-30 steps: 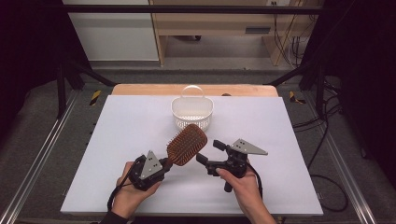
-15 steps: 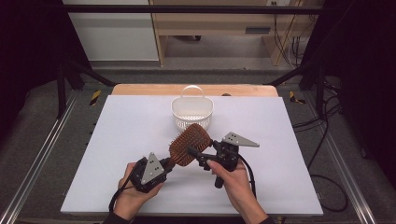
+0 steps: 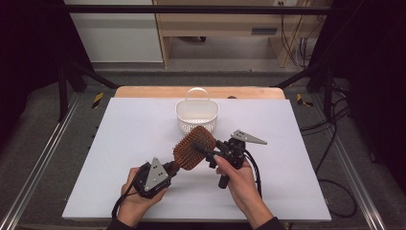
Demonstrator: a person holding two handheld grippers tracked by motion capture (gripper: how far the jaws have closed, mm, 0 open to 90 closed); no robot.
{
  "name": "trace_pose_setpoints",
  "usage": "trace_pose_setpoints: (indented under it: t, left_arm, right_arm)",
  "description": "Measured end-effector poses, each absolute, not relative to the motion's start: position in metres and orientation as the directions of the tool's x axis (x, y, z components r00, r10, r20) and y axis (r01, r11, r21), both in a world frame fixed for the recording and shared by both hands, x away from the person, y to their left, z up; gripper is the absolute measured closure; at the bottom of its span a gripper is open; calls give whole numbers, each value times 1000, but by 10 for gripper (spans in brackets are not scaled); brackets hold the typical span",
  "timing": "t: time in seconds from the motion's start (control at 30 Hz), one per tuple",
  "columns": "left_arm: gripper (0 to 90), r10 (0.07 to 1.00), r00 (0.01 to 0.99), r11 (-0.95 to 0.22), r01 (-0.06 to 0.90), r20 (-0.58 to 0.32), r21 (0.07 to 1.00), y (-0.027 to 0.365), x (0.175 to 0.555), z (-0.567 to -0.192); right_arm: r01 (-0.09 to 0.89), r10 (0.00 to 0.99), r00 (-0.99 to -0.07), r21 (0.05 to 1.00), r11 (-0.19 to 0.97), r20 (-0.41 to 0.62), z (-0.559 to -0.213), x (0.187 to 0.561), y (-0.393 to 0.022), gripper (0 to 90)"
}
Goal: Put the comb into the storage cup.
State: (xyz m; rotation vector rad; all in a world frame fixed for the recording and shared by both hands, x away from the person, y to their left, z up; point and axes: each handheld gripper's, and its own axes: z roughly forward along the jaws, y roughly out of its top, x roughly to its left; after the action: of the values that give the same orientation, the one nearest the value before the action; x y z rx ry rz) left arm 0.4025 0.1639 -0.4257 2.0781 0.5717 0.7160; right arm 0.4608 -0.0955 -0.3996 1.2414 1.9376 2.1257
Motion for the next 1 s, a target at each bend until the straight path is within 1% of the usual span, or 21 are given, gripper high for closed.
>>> trace_pose_setpoints:
  t: [0.17,0.3,0.47,0.63,0.8,1.0]
  left_arm:
    - [724,624,732,-526,134,274,840,166,403,-425]
    - [724,627,731,-519,133,270,844,168,403,-425]
    - [725,629,730,-512,131,267,849,169,403,-426]
    - [725,630,730,-509,134,263,850,169,403,-426]
    - [725,629,744,-486,153,224,860,170,405,-428]
    - [724,631,746,-481,161,213,862,170,406,-429]
  right_arm:
    - [487,480,-690,838,-246,542,-398,462,-94,383]
    - [492,462,-690,829,-265,557,-397,462,-93,441]
    - [481,453,-701,834,-270,551,-393,460,-92,486]
    - [467,469,-705,846,-257,532,-390,457,-90,506]
    - [455,477,-711,855,-248,516,-388,455,-88,518]
    - [454,486,-709,858,-240,511,-387,455,-86,525]
